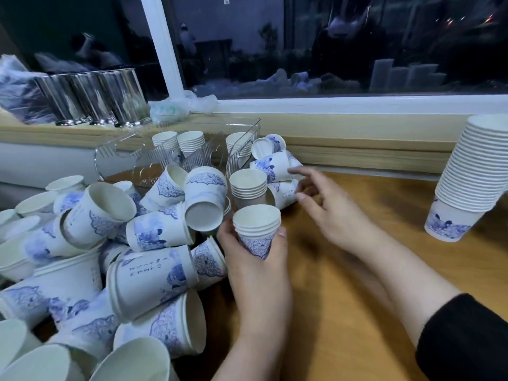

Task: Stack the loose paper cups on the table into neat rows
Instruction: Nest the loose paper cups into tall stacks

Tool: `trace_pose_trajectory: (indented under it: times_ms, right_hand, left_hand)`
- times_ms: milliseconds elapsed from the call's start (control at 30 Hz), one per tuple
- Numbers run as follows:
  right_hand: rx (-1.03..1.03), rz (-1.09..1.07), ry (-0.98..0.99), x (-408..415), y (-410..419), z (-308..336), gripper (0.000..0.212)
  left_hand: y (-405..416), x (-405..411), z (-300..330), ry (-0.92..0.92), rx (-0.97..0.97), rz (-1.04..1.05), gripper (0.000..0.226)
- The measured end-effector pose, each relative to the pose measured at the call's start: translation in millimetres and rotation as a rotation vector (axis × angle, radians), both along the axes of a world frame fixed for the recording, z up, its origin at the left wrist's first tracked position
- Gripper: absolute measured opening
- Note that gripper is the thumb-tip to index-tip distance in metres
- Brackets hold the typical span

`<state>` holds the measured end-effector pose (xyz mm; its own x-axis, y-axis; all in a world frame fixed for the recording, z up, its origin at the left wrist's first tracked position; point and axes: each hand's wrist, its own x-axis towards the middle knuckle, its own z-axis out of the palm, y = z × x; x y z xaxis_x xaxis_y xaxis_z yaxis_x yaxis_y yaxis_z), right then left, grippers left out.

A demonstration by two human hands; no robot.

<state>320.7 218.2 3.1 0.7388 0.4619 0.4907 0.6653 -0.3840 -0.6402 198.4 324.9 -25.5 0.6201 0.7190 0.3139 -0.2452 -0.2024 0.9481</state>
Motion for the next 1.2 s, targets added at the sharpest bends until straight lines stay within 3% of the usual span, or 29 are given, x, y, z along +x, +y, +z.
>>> trace_pose_trajectory:
  times_ms: [133, 267, 400, 600, 700, 767, 867, 1067, 1133, 1200]
  right_hand:
    - [-0.218, 0.113, 0.000, 7.4, 33.2, 13.1, 0.054]
    - [-0.289, 0.151, -0.082, 8.9, 45.8, 12.6, 0.032]
    - [-0.172, 0.064, -0.116, 7.6, 36.0, 1.1, 0.012]
    - [0.208, -0.147, -0.086, -2.1, -8.8, -4.7, 0.009]
    - [0.445, -0.161, -0.007, -7.1, -34.5, 9.8, 0.013]
    - [0.499, -0.136, 0.011, -12.1, -47.7, 12.7, 0.016]
    - [0.440, -0.082, 0.009, -17.2, -55.0, 8.4, 0.016]
    - [0.131, 0.101, -0.045, -26.4, -40.3, 4.1, 0.013]
    - [0.161, 0.115, 0.031, -27.6, -35.1, 2.0, 0.021]
    - [0.219, -0.008, 0.057, -20.0, -33.3, -6.0, 0.026]
  left_hand:
    - [0.6, 3.4, 1.0, -0.016, -0.013, 0.033, 0.064]
    - [1.9, 6.0, 0.4, -0.012, -0.022, 0.043, 0.064]
    - [0.8, 7.7, 1.8, -0.025, -0.001, 0.056, 0.064]
    - [-3.6, 7.5, 2.3, 0.005, 0.087, -0.001, 0.070]
    - [-3.8, 8.5, -1.4, 0.069, 0.170, -0.035, 0.075]
    - [-3.4, 11.2, -2.0, 0.108, 0.218, -0.042, 0.074]
    - [-2.2, 16.6, -2.8, 0.135, 0.280, -0.035, 0.075]
    - [-4.7, 19.0, -6.0, 0.149, 0.376, -0.071, 0.083]
    - [-3.4, 19.3, -5.0, 0.119, 0.345, -0.084, 0.082]
    - [-0.6, 20.4, -3.3, 0.089, 0.288, -0.061, 0.080]
